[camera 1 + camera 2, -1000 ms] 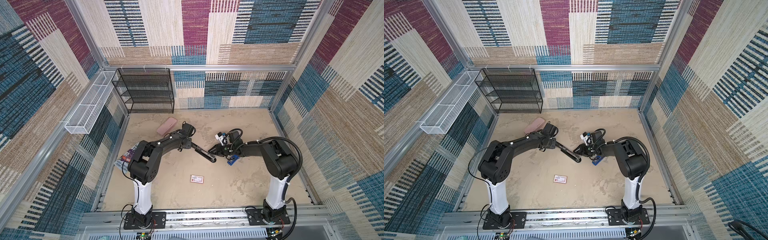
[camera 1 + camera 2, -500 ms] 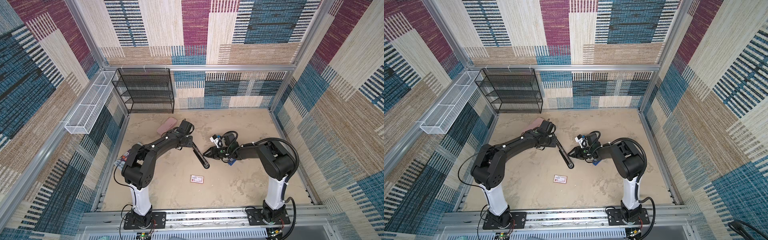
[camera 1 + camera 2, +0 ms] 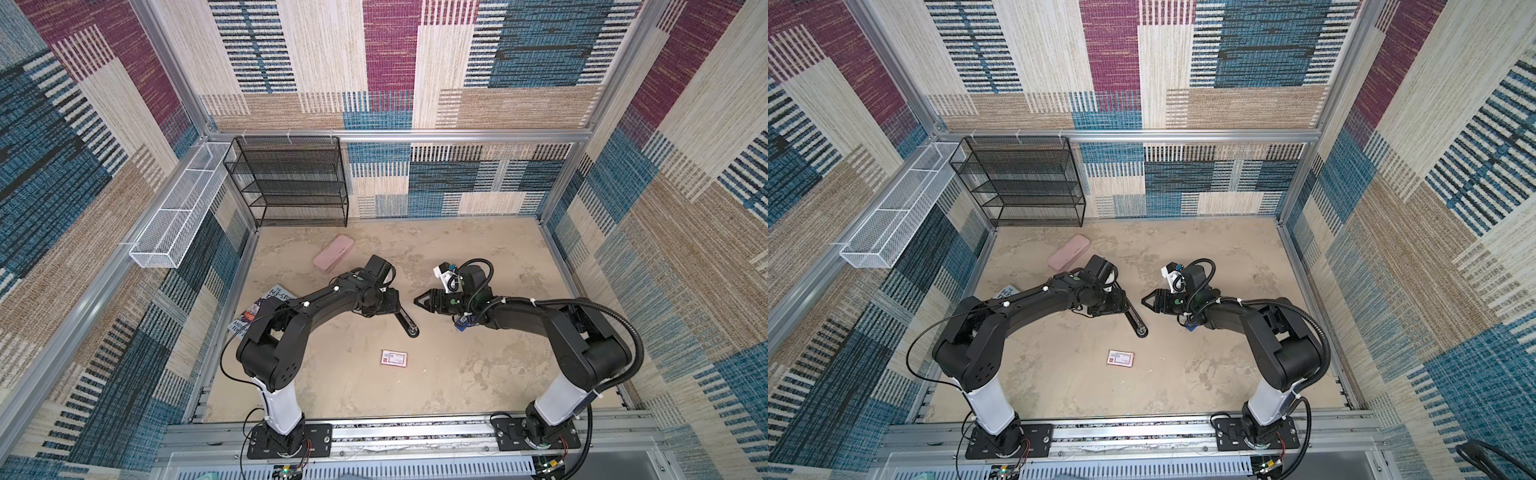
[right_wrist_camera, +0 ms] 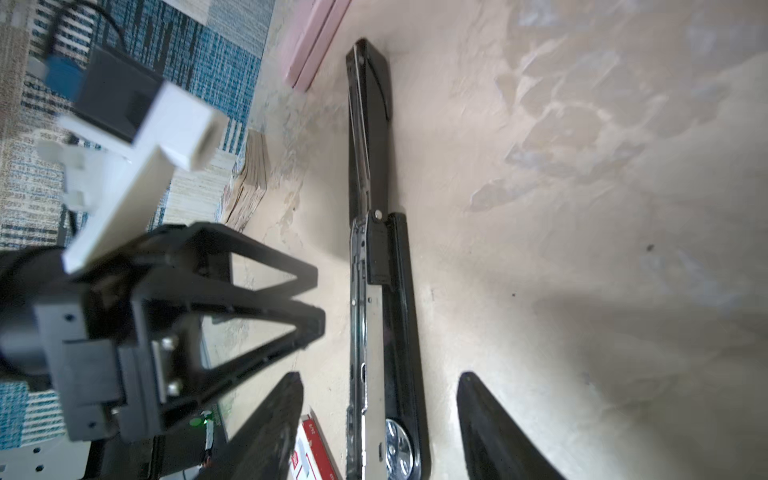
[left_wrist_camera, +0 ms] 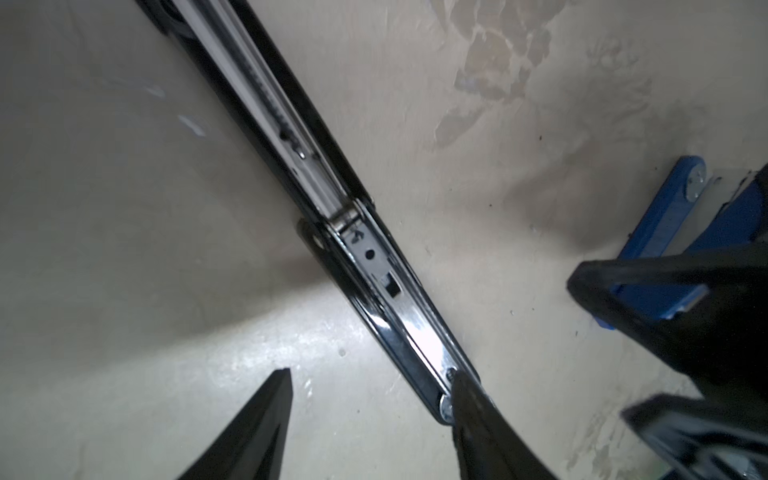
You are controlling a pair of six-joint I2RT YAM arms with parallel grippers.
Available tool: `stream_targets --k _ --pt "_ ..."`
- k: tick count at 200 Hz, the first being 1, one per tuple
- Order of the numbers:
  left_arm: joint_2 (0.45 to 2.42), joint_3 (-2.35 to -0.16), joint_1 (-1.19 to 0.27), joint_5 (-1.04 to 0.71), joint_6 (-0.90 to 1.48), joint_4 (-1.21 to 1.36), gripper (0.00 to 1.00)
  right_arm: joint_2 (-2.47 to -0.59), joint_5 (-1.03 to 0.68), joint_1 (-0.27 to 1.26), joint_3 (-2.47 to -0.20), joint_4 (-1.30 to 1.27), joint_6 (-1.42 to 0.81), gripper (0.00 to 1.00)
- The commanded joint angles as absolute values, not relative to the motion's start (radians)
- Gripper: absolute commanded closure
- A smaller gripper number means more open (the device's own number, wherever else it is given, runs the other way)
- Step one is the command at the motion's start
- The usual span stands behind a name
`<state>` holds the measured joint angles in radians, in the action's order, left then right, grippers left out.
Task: Load the staples into the stapler
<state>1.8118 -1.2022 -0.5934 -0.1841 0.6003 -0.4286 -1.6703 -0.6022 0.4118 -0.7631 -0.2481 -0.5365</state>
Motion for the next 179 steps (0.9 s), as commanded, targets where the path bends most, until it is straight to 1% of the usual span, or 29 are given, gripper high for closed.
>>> stream_targets --k 1,70,89,102,154,179 --pt "1.837 -1.225 -0.607 -0.192 0.658 -0.431 0.36 -1.639 -0.529 0.406 -0.749 -0.242 -0.527 0.37" --pt "1.973 -1.402 -0.635 -0.136 0.658 -0.58 0.35 -1.601 -0.512 0.393 -0.715 -0.265 -0.533 0.37" --pt "2.011 -1.434 -0.637 -0.128 0.66 -0.602 0.37 -1.592 -0.517 0.385 -0.702 -0.268 -0.533 0.38" --pt "2.033 -1.457 -0.638 -0.113 0.65 -0.613 0.4 -1.583 -0.517 0.379 -0.691 -0.272 -0.532 0.38" --pt "2.137 -1.623 -0.637 -0.01 0.519 -0.741 0.63 -1.544 -0.507 0.357 -0.66 -0.265 -0.527 0.38" --pt "2.185 -1.699 -0.635 0.058 0.438 -0.823 0.67 -1.524 -0.49 0.351 -0.66 -0.243 -0.517 0.38"
